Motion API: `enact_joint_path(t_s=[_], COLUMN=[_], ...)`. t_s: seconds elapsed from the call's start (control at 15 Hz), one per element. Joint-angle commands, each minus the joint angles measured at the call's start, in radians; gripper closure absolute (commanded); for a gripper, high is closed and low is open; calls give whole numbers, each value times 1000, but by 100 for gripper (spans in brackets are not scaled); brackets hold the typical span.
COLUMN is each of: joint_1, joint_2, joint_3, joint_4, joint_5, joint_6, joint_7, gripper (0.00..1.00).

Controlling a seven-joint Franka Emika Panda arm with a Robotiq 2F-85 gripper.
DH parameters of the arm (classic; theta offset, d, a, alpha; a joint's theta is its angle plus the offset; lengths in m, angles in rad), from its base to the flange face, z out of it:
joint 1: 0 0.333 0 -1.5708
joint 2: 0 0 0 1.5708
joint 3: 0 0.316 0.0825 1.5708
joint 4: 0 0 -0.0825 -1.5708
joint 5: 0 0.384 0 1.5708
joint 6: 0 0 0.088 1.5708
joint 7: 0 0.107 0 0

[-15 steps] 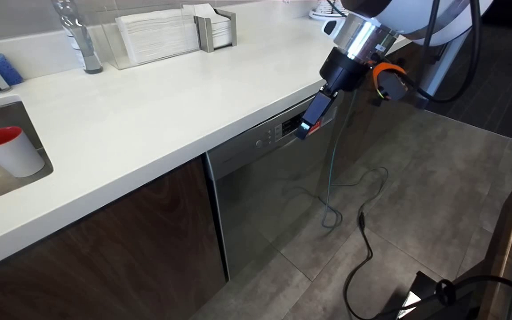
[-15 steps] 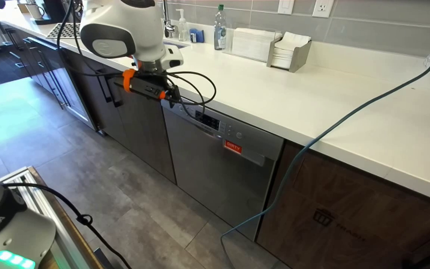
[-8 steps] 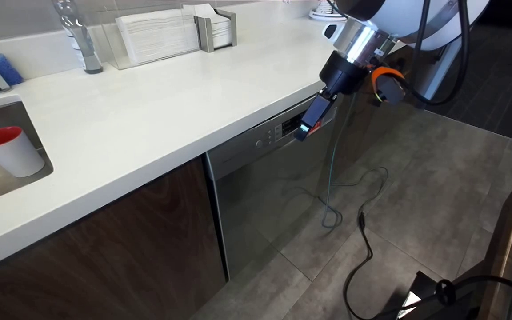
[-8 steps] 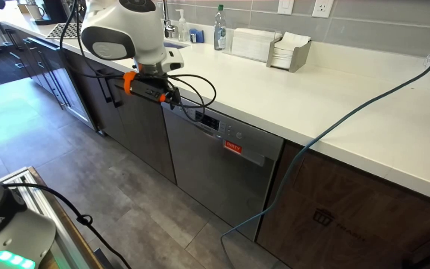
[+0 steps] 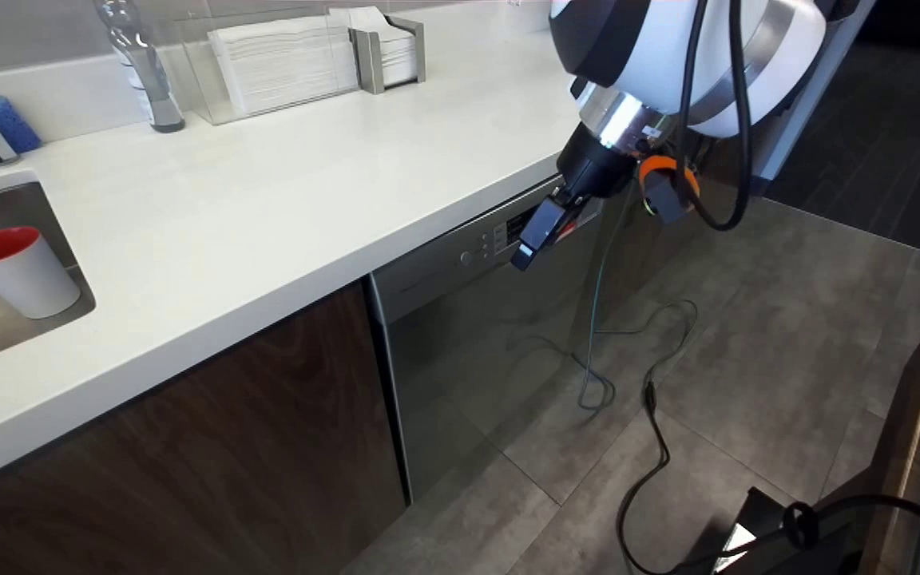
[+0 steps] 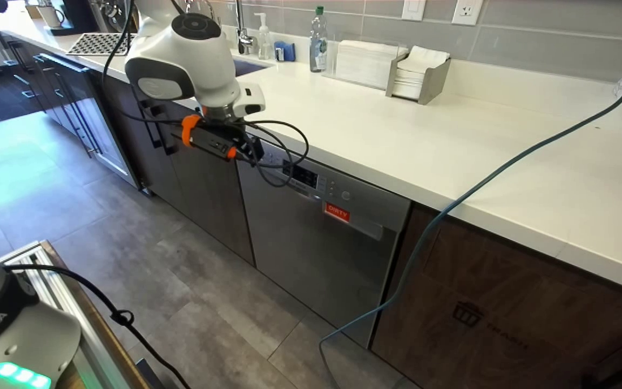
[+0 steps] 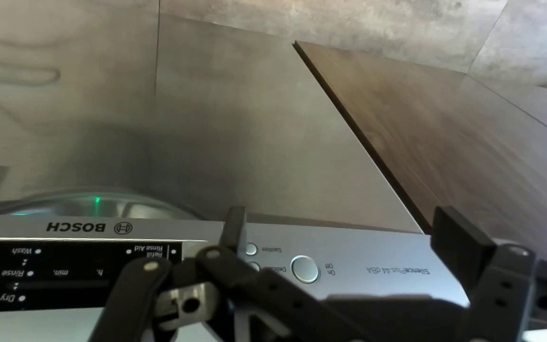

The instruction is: Press a button on the left side of the oven

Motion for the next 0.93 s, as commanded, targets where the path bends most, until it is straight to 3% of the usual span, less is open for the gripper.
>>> enact_joint_path(t_s=[0.0, 0.47, 0.87], joint_1=[-14, -83, -153], joint_2=[102, 211, 247], joint_3=[42, 137, 183], joint_4=[85, 186, 178], joint_5=[74, 84, 51], joint_6=[96, 249, 311], joint_7=[-45, -44, -5], gripper=[0, 0, 0])
